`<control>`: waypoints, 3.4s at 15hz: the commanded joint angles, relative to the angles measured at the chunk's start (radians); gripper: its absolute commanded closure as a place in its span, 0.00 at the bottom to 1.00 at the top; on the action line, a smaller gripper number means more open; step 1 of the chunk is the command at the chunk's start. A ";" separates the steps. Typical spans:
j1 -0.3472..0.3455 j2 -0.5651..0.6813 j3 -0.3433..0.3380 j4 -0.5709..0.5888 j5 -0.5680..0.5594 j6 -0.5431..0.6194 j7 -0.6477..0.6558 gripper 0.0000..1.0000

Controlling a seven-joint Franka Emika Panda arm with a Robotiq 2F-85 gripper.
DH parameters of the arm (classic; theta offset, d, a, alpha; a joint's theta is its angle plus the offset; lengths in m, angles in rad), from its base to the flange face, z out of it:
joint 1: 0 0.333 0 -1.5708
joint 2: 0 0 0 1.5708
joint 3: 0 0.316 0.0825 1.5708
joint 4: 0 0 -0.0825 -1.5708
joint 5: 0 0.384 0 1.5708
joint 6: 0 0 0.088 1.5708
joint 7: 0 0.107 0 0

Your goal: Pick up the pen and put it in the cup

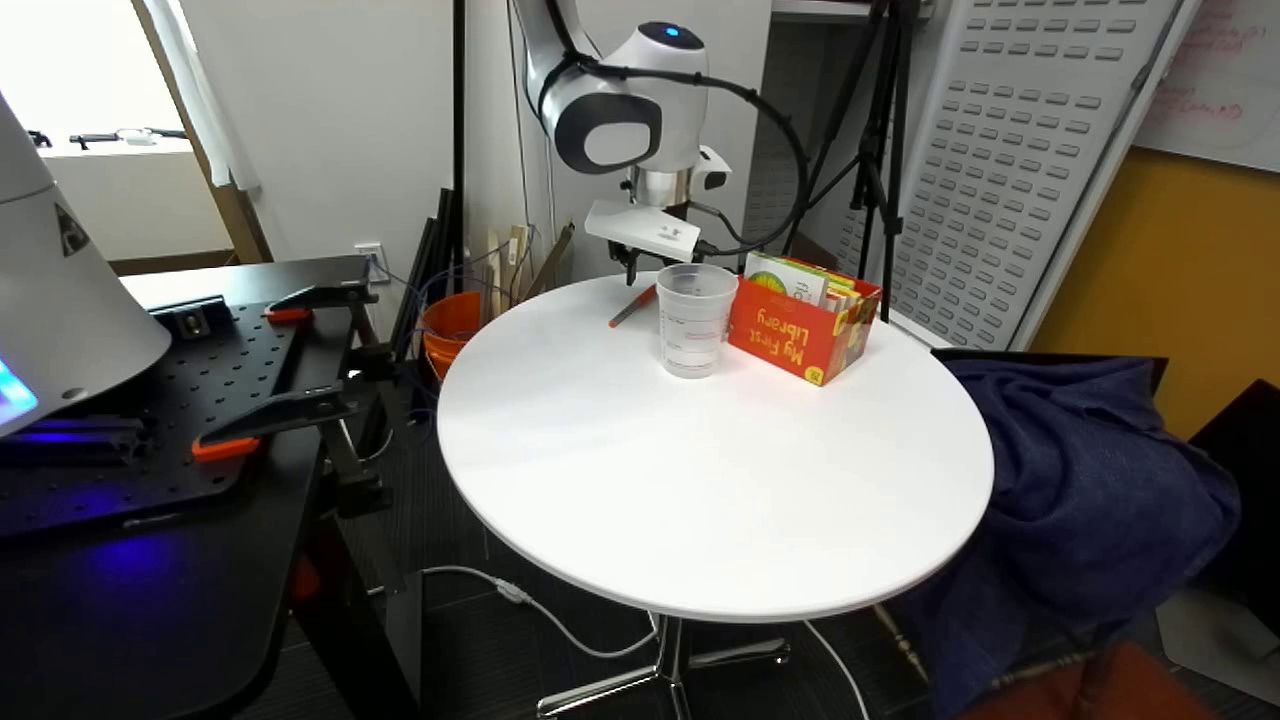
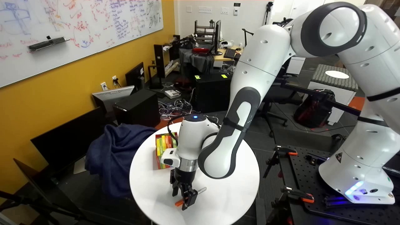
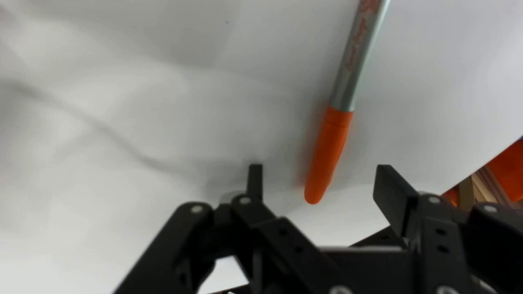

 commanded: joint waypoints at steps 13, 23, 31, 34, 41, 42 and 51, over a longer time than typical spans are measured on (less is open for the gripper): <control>0.019 -0.026 -0.033 -0.034 -0.102 0.076 0.137 0.96; 0.093 -0.134 -0.139 -0.162 -0.239 0.402 0.324 0.96; 0.271 -0.281 -0.305 -0.242 -0.271 0.399 0.469 0.96; 0.358 -0.333 -0.382 -0.277 -0.260 0.407 0.489 0.96; 0.568 -0.398 -0.585 -0.346 -0.160 0.490 0.474 0.96; 0.596 -0.398 -0.614 -0.353 -0.142 0.509 0.469 0.96; 0.826 -0.421 -0.844 -0.319 0.050 0.507 0.458 0.96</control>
